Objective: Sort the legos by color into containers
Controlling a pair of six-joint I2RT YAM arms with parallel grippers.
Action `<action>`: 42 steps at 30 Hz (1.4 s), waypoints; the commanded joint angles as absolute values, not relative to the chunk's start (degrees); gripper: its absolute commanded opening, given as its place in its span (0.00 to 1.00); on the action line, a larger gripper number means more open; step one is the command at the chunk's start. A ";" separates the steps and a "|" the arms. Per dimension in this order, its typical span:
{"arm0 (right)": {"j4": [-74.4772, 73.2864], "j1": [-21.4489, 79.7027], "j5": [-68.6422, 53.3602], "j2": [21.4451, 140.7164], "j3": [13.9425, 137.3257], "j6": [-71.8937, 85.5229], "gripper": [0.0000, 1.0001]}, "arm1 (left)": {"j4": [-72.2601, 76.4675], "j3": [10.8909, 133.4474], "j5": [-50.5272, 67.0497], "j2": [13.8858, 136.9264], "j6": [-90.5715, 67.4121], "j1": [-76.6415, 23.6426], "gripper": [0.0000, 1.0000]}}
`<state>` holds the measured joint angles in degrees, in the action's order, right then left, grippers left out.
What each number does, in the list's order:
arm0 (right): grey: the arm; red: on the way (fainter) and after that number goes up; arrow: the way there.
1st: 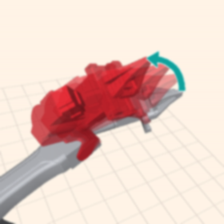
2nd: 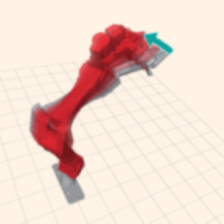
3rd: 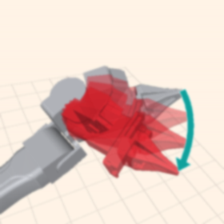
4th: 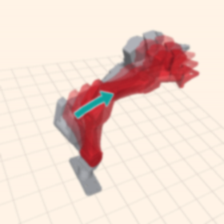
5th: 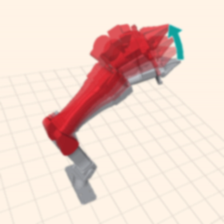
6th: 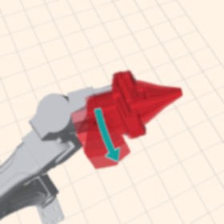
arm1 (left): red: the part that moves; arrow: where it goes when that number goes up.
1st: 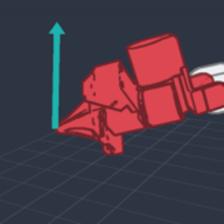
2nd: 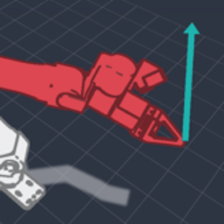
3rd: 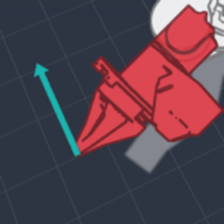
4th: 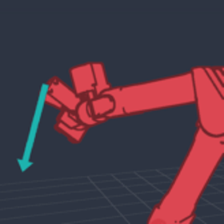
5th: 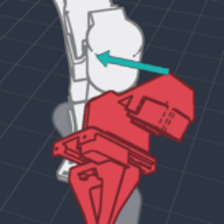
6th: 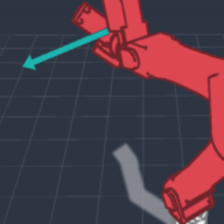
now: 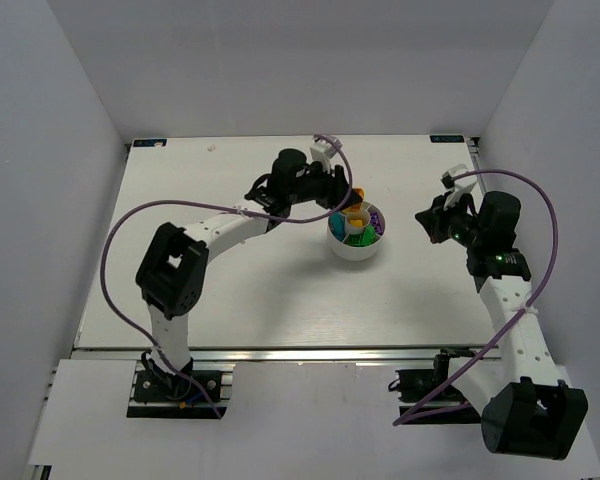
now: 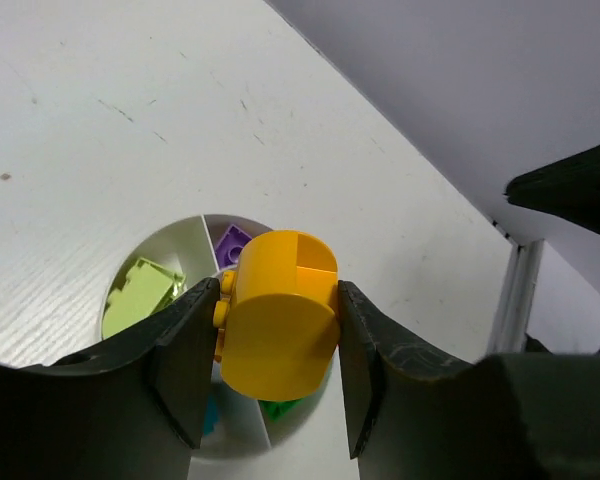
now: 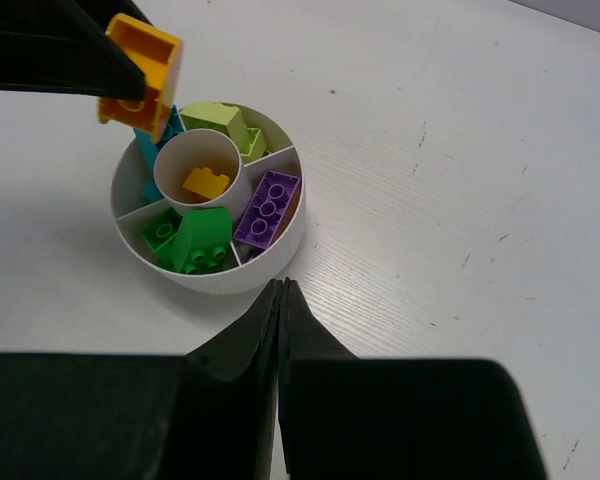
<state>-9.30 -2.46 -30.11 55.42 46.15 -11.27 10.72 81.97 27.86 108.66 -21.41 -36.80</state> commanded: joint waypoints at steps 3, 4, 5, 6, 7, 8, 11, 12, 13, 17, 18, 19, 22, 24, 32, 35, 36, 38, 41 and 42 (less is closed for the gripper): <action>-6.68 -3.95 -30.15 55.02 45.79 -10.63 0.00 | 11.43 89.99 23.47 112.14 -16.97 -38.58 0.00; -6.59 -4.22 -30.23 55.02 45.79 -10.63 0.00 | 11.16 91.13 23.29 113.19 -16.70 -39.11 0.00; -6.68 -4.31 -30.23 54.85 45.70 -10.63 0.00 | 10.55 91.75 22.94 113.73 -16.53 -39.11 0.00; -6.68 -4.57 -30.58 54.93 45.70 -10.63 0.00 | 10.37 92.11 22.94 114.17 -16.00 -39.11 0.00; -6.68 -4.74 -30.76 55.02 45.70 -10.63 0.00 | 10.02 92.37 22.85 114.60 -15.74 -39.11 0.01; -6.77 -4.83 -30.85 55.02 45.70 -10.63 0.00 | 9.41 92.72 22.68 115.13 -15.47 -39.11 0.02; -6.77 -5.54 -31.46 55.02 45.62 -10.63 0.00 | 9.14 91.85 22.67 115.31 -14.94 -39.64 0.06; -6.77 -5.80 -31.64 55.02 45.53 -10.63 0.00 | 9.14 91.50 22.41 115.23 -14.85 -39.64 0.07; -6.77 -5.89 -31.81 55.11 45.53 -10.63 0.00 | 9.14 91.23 22.41 115.14 -14.68 -39.64 0.09; -6.77 -6.50 -32.61 55.02 45.53 -10.55 0.00 | 8.26 90.62 22.24 115.31 -14.50 -39.64 0.18; -6.94 -6.68 -32.69 55.11 45.61 -10.55 0.00 | 8.26 90.53 22.24 115.40 -14.59 -39.64 0.19; -6.94 -6.85 -32.96 55.19 45.62 -10.46 0.00 | 8.17 90.53 22.06 115.49 -14.50 -39.64 0.21; -6.94 -7.29 -33.48 55.11 45.62 -10.37 0.00 | 7.65 90.70 22.24 116.01 -14.59 -39.64 0.25; -7.03 -7.47 -33.75 55.11 45.61 -10.37 0.00 | 7.21 90.79 22.24 116.28 -14.76 -40.17 0.25; -7.56 -8.52 -35.15 55.19 45.53 -10.28 0.00 | 6.24 90.44 21.62 117.16 -14.68 -40.69 0.41; -7.64 -8.88 -35.59 55.19 45.62 -10.28 0.00 | 6.15 90.61 20.83 117.25 -14.59 -41.22 0.53; -7.65 -8.88 -35.68 55.11 45.44 -10.28 0.00 | 5.98 90.79 20.66 117.33 -14.59 -41.22 0.55; -7.73 -9.05 -35.95 55.20 45.61 -10.28 0.00 | 5.36 91.67 20.30 117.51 -14.41 -41.22 0.59; -7.65 -9.32 -36.38 55.11 45.53 -10.28 0.00 | 4.40 92.90 20.13 117.60 -14.24 -41.22 0.63; -7.73 -9.32 -36.47 55.11 45.53 -10.20 0.00 | 4.22 92.99 20.04 117.51 -14.24 -41.22 0.66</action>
<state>-8.93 -8.93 -34.94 55.44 45.93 -10.83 5.17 90.54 20.84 117.82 -14.90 -41.01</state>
